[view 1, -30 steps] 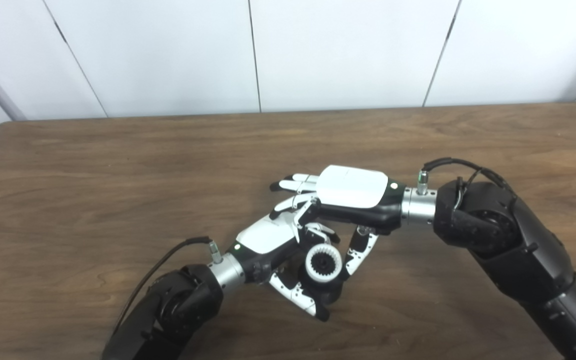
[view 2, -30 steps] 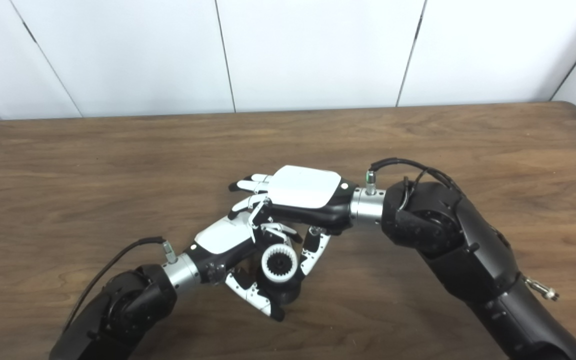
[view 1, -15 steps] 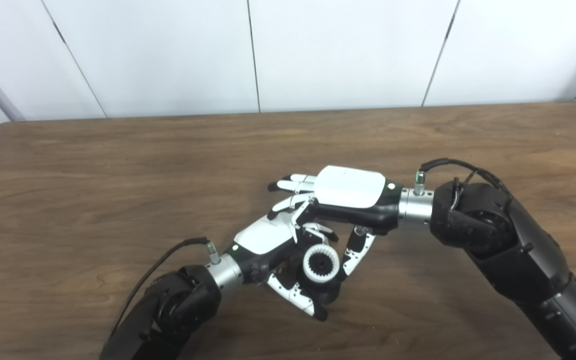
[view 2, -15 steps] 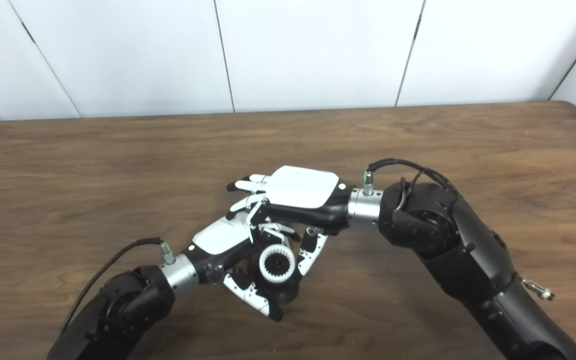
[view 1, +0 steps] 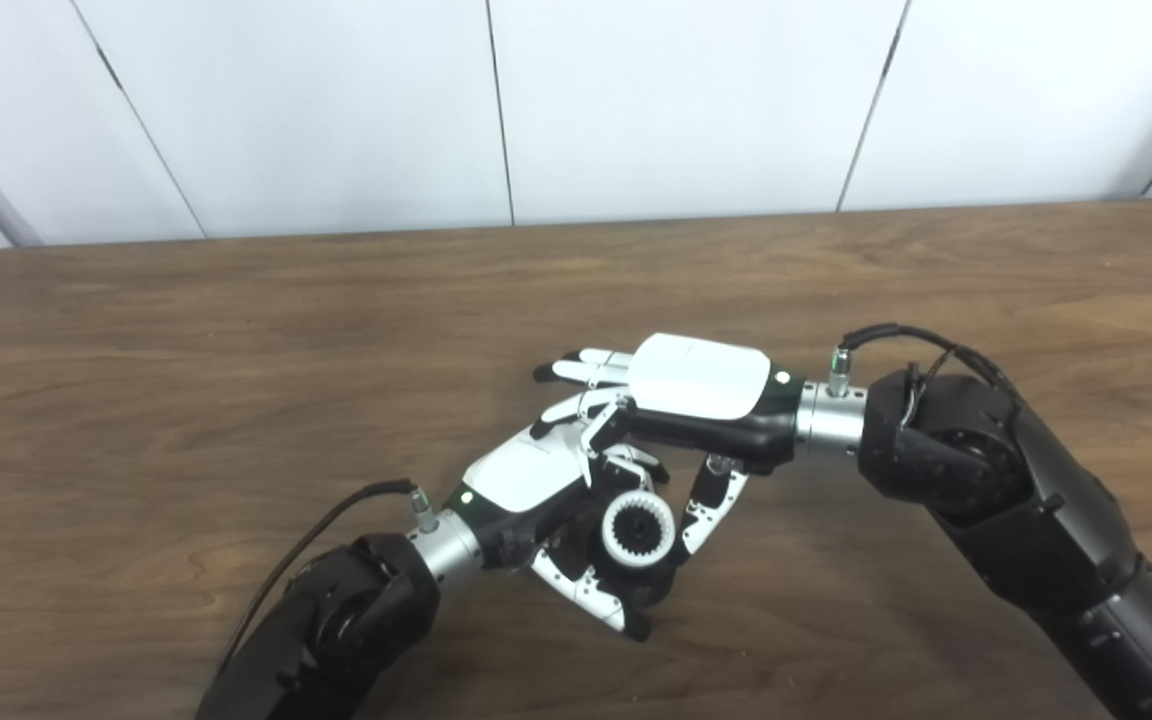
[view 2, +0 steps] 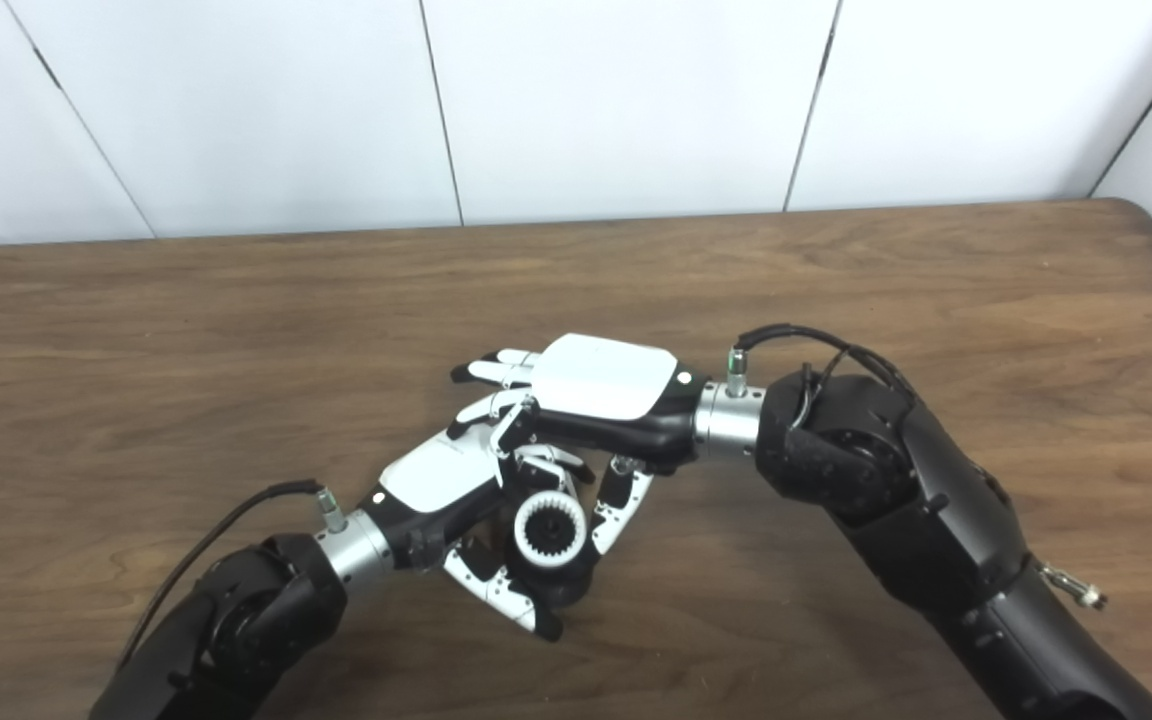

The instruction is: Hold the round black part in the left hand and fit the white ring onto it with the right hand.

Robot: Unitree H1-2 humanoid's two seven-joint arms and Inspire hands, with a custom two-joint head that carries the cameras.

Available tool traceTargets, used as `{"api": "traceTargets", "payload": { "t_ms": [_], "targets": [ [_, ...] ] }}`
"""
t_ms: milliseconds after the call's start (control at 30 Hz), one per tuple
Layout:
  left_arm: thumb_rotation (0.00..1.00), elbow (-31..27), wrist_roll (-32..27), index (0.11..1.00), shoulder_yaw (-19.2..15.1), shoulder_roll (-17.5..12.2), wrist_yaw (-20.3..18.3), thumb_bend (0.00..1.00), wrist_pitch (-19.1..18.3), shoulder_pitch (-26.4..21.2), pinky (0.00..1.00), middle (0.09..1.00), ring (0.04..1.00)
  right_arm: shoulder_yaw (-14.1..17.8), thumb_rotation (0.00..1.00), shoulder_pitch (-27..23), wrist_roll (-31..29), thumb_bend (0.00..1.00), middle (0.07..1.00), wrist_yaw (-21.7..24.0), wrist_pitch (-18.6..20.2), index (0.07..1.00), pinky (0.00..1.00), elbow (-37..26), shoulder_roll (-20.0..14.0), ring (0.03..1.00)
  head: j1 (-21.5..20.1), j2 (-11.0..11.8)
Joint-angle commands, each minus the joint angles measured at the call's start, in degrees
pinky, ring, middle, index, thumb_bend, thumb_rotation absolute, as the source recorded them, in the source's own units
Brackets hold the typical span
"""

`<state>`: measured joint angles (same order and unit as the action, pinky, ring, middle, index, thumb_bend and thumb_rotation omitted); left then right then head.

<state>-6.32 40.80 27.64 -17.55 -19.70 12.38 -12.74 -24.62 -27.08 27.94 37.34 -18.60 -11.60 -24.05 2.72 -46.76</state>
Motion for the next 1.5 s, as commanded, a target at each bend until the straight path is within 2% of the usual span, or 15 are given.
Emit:
{"api": "traceTargets", "payload": {
  "t_ms": [0,667,1200,1467],
  "targets": [
    [0.06,-2.58,0.97,0.481,1.11,-0.01,1.10,0.52,4.19,-1.23,1.00,0.791,1.000,-0.04,0.14,-0.81,2.18,0.53,0.849,-0.27,0.93,0.480,1.00,0.27,0.12,1.000,-0.02,-0.11],
    [0.06,-1.72,7.37,0.481,3.00,-0.87,7.31,0.52,6.47,-0.61,1.00,0.773,0.969,-0.46,0.14,-0.24,2.10,0.52,0.852,-1.45,1.04,0.480,1.00,1.06,-0.37,1.000,-0.38,-1.02],
    [0.07,-2.71,6.94,0.481,2.93,-1.07,6.32,0.52,5.54,-0.32,1.00,0.772,0.999,0.06,0.14,-1.14,1.90,0.53,0.863,-1.41,1.91,0.480,1.00,1.23,-0.47,1.000,-0.35,-1.71],
    [0.07,-2.26,6.94,0.481,2.82,-0.88,6.98,0.52,5.55,0.01,1.00,0.772,1.000,0.38,0.14,-1.09,2.43,0.53,0.862,-1.61,1.87,0.480,1.00,1.42,-0.72,1.000,-0.25,-1.81]
  ]
}}
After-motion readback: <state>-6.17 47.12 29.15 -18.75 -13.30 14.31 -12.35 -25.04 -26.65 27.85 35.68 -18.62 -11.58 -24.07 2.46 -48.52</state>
